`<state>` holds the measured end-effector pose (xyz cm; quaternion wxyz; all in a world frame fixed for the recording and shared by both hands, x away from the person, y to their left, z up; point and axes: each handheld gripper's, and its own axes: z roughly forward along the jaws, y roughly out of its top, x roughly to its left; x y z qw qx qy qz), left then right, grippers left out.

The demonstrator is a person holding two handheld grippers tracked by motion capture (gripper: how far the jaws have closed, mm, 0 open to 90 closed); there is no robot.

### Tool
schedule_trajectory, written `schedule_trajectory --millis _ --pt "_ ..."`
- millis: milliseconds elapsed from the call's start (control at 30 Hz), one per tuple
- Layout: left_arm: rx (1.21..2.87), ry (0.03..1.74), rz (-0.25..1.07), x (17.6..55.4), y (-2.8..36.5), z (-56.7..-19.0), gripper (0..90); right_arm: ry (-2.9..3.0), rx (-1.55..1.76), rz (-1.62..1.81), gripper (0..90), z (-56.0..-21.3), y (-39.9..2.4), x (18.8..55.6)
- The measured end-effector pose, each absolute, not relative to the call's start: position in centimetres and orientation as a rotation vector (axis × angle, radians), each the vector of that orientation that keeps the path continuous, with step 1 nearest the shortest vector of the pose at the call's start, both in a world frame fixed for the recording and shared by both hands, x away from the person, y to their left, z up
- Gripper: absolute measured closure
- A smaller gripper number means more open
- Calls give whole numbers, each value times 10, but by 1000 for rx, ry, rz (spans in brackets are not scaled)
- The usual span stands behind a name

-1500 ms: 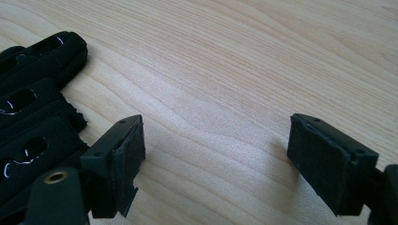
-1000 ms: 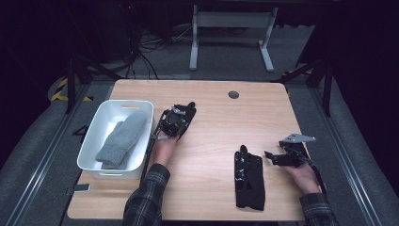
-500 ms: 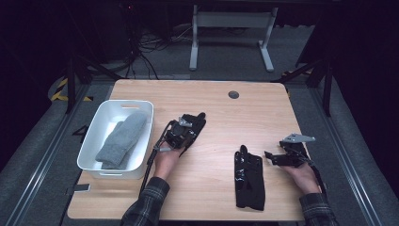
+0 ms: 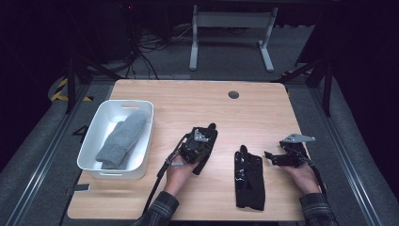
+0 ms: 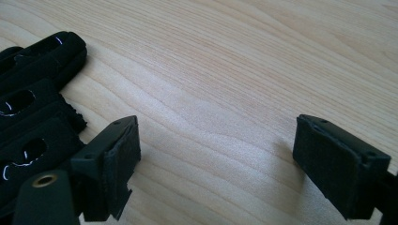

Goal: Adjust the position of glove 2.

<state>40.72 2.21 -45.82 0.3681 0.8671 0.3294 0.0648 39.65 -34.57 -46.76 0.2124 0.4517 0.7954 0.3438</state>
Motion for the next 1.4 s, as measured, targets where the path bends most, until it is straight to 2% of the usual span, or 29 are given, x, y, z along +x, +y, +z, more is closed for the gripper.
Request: schedule_trajectory --millis 167,400,700,1400 --pt "2222 797 173 402 21 -447 900 2209 1254 955 161 -468 -346 397" --pt "2208 841 241 424 45 -431 900 2209 1255 954 160 -468 -346 397" --pt "2253 932 205 442 61 -452 900 2208 1255 955 160 -468 -346 397" --pt "2339 771 120 399 66 -453 900 2204 1259 950 156 -468 -345 396"
